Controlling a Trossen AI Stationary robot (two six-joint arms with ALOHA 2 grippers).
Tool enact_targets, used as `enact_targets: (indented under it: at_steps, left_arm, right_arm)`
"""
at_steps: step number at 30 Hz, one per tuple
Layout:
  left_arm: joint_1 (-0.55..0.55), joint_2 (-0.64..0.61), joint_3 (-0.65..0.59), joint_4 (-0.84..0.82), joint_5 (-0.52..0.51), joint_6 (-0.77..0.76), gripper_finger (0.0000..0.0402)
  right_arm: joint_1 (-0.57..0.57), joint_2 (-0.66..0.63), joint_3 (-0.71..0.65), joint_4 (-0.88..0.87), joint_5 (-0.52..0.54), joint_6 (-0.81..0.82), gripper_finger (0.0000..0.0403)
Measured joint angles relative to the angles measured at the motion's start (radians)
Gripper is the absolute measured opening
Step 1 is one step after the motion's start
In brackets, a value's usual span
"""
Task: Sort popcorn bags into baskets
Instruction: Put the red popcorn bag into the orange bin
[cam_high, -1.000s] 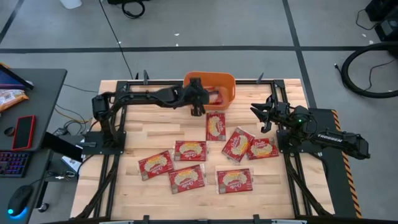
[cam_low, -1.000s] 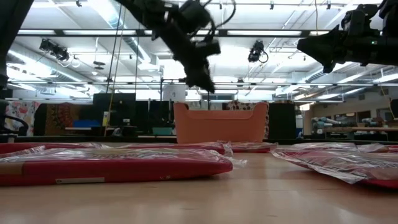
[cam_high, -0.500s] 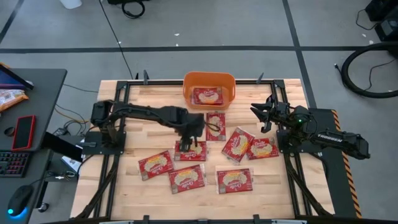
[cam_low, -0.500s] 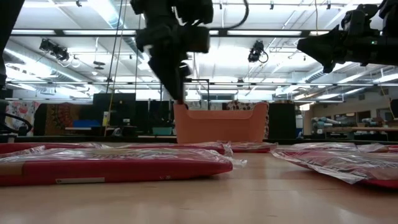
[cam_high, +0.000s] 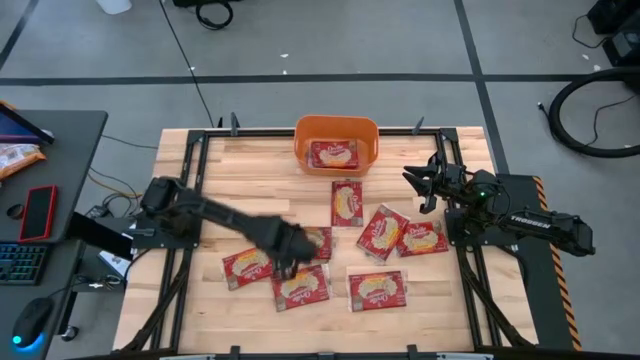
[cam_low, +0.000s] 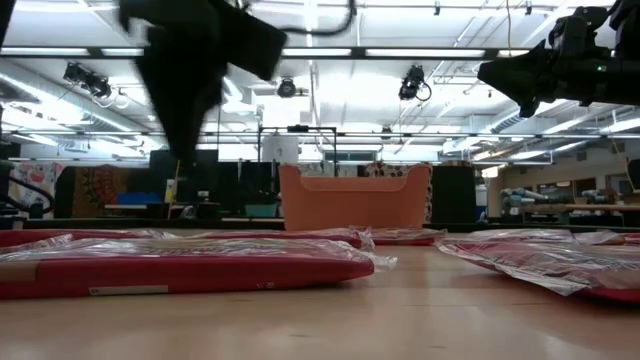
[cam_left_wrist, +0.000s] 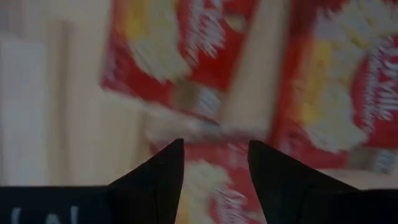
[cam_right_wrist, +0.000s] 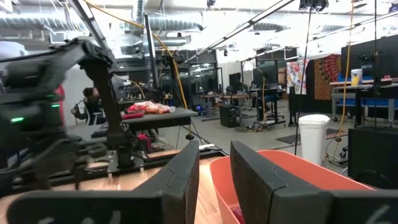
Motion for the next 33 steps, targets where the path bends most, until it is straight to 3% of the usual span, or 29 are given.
enact_targets:
  at_steps: [5,12,16,21,33]
  left_arm:
    - [-0.156,0.001,0.000,0.014,-0.025,-0.245,0.0183]
    - [-0.330,0.021,0.001,0.015,-0.166,-0.577,0.0183]
    - [-0.372,0.100,0.000,-0.045,-0.145,-0.694,0.0183]
    - [-0.359,0.191,-0.001,-0.101,-0.054,-0.721,0.0183]
    - [-0.378,0.224,0.000,-0.168,-0.104,-0.692,0.0183]
  right_arm:
    - [0.000,0.000,0.000,0.000,0.000,0.000,0.0096]
    - [0.000,0.000,0.000,0.000,0.000,0.000,0.0096]
    - [0.000,0.000,0.000,0.000,0.000,0.000,0.0096]
    - [0.000,0.000,0.000,0.000,0.000,0.000,0.0096]
    - [0.000,0.000,0.000,0.000,-0.001,0.000,0.0096]
